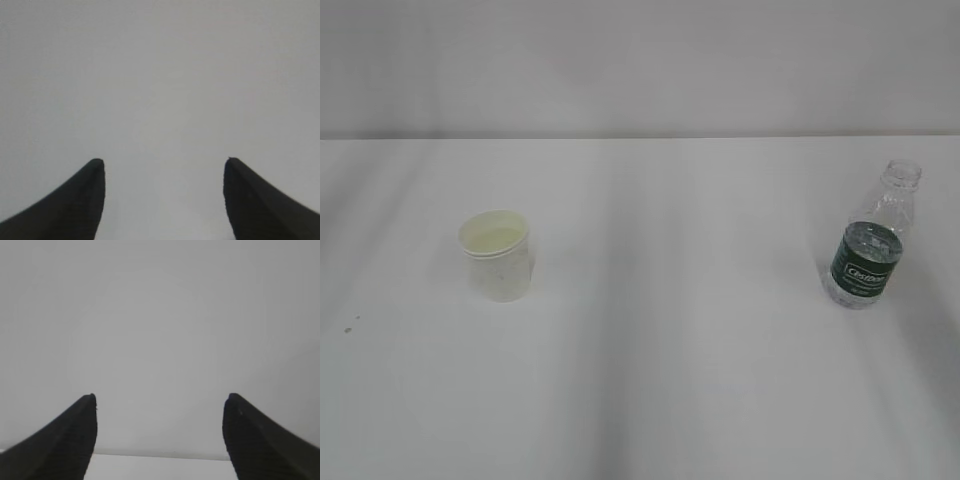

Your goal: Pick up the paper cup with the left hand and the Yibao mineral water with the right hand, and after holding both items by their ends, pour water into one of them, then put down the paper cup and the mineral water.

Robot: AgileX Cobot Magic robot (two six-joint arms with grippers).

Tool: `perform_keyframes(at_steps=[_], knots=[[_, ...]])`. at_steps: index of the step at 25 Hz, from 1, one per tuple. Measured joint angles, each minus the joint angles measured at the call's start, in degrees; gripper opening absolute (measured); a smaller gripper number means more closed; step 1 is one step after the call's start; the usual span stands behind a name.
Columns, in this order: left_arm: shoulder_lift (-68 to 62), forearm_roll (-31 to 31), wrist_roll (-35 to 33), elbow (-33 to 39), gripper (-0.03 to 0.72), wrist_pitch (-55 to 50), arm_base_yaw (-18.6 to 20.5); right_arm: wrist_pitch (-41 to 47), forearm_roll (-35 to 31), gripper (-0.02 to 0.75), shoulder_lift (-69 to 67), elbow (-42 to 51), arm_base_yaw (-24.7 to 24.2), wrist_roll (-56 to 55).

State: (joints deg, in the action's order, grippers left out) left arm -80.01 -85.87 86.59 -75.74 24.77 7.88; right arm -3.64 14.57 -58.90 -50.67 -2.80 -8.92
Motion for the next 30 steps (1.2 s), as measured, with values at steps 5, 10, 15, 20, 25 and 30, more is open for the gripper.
perform_keyframes(at_steps=[5, 10, 15, 20, 25, 30], knots=[[1.78, -6.45, 7.84, 0.00, 0.529, 1.60, 0.00, 4.64, 0.00, 0.591, 2.60, 0.00, 0.00, -0.11], [3.96, -12.16, 14.39, 0.03, 0.529, 3.46, 0.00, 7.30, 0.00, 0.591, 5.65, 0.00, 0.00, -0.19], [6.85, -16.83, 20.91, 0.03, 0.529, 4.59, 0.00, 9.87, 0.00, 0.591, 8.75, 0.00, 0.00, -0.19], [10.17, -18.47, 25.07, 0.13, 0.529, 4.81, 0.00, 12.52, 0.00, 0.591, 12.00, 0.00, 0.00, -0.19], [13.51, -19.71, 28.41, 0.13, 0.529, 4.93, 0.00, 15.66, 0.00, 0.592, 14.63, 0.00, 0.00, -0.23], [16.41, -19.82, 30.41, 2.10, 0.529, 4.93, 0.00, 17.22, 0.00, 0.592, 17.22, 0.00, 0.00, -0.23]])
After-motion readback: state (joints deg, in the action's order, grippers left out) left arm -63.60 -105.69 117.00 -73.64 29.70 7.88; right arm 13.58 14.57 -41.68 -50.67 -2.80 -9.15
